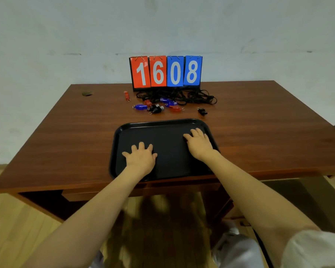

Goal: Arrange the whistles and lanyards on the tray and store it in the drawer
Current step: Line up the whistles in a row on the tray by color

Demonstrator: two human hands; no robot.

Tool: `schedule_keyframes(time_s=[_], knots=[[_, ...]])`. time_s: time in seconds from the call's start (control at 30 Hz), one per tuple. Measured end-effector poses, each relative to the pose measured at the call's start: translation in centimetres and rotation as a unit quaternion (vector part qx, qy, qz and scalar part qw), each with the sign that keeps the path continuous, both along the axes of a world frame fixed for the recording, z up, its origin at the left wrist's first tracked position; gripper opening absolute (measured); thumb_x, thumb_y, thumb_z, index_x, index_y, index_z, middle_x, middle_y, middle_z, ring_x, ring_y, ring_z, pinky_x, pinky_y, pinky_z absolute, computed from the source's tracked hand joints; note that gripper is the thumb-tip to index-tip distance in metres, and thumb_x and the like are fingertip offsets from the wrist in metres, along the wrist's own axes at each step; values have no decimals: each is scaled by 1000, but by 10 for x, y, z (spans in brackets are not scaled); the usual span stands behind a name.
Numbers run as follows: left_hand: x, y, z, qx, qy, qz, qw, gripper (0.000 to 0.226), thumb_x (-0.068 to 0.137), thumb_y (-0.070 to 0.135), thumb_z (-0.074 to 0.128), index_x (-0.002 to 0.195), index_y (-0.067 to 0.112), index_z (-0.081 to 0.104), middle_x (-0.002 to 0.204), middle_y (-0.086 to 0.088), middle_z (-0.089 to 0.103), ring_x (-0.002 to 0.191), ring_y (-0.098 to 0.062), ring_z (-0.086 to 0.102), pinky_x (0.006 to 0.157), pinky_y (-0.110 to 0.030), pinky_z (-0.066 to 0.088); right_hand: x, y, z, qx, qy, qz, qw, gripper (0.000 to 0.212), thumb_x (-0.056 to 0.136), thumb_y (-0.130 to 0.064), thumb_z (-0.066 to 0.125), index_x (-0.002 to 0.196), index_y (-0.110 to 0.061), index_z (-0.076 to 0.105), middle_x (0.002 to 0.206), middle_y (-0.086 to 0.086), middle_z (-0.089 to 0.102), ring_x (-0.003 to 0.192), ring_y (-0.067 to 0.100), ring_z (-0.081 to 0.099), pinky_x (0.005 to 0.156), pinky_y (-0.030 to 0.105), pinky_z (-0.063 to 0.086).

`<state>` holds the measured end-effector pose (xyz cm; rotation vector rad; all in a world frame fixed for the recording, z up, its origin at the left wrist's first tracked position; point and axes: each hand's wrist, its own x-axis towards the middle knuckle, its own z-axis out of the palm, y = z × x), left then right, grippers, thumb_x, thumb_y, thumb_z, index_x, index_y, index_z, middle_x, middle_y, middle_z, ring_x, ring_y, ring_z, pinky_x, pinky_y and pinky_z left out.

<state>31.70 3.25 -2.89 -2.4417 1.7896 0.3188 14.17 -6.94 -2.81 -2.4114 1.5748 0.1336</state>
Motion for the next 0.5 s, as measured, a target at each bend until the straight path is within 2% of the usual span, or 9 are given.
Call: schedule_keyframes(time_s=[0.07,0.17,0.5], knots=[[0,-4,-2,9,15,9,1000,53,101,44,23,149,24,17,154,-11,16,140,-38,15,107,-64,25,3,7,-2,17,-32,-2,999,48,103,-31,31,149,-19,25,159,7,13,148,28,6,118,53,9],[5,-12,-4,14,37,6,999,53,101,44,21,150,28,11,157,-8,10,143,-36,9,110,-65,16,-1,8,-6,38,-48,-15,998,55,101,-43,31,151,-22,20,160,3,11,148,24,4,118,53,5],[5,-20,-4,13,47,2,999,53,101,44,20,150,28,10,157,-7,10,144,-34,8,112,-65,13,-4,5,-14,43,-73,-30,996,56,100,-46,28,151,-26,15,161,-1,5,149,19,-2,118,49,-3]])
